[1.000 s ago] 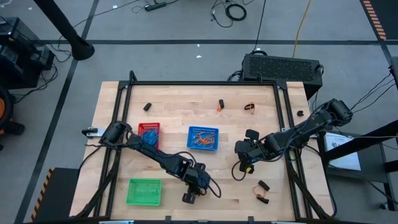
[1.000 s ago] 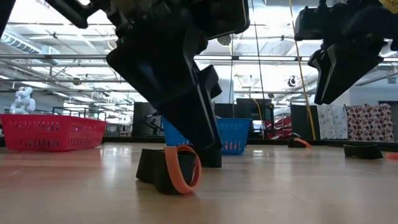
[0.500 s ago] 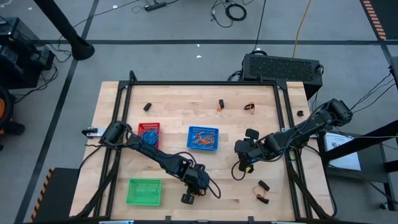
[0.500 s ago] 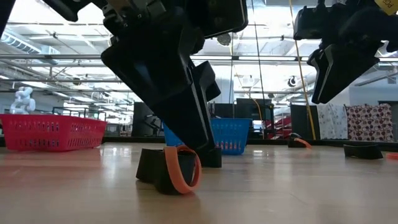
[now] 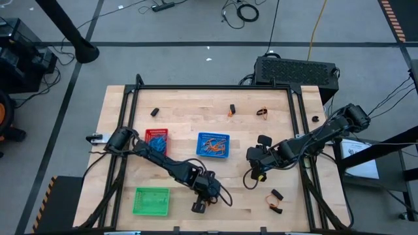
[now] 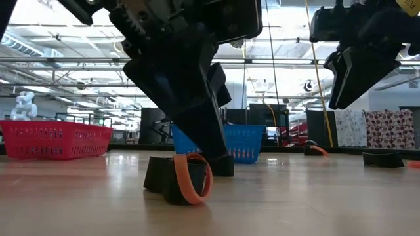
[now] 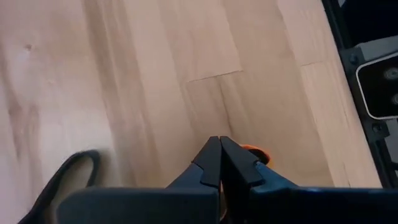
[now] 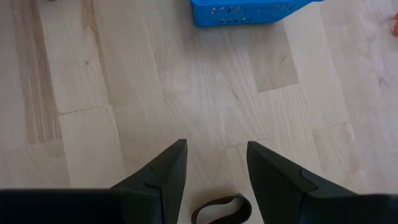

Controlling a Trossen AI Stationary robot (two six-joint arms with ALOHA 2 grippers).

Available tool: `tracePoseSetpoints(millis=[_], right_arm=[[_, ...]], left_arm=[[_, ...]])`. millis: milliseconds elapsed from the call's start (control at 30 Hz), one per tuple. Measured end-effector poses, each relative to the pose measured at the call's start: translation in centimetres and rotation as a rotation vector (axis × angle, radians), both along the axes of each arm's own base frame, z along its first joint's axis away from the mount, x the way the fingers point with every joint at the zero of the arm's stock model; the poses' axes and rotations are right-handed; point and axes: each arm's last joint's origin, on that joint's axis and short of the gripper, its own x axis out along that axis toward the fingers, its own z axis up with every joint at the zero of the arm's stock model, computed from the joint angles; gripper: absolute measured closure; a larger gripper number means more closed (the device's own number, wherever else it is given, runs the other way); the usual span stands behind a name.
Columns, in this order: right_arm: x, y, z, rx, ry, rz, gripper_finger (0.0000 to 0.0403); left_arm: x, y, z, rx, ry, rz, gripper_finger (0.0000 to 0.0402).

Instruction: Sort rubber bands into baskets

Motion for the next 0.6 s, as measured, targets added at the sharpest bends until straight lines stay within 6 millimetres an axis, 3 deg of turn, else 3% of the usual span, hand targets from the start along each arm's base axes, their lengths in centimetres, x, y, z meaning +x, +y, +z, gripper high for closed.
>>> tracePoseSetpoints(millis=[333,600], right_arm=[[0.1,0.0,0.0,-0.002,-0.005,0.009,0.0243],[0.1,0.0,0.0,0.003,-0.014,0.006,0.0243]], left_arm=[[-0.2,0.7,2.0,-0.004,-0.008,0.021,0.0394],[-0.1,0.5,2.0,-0.002,-0.029,0.004,0.0322]])
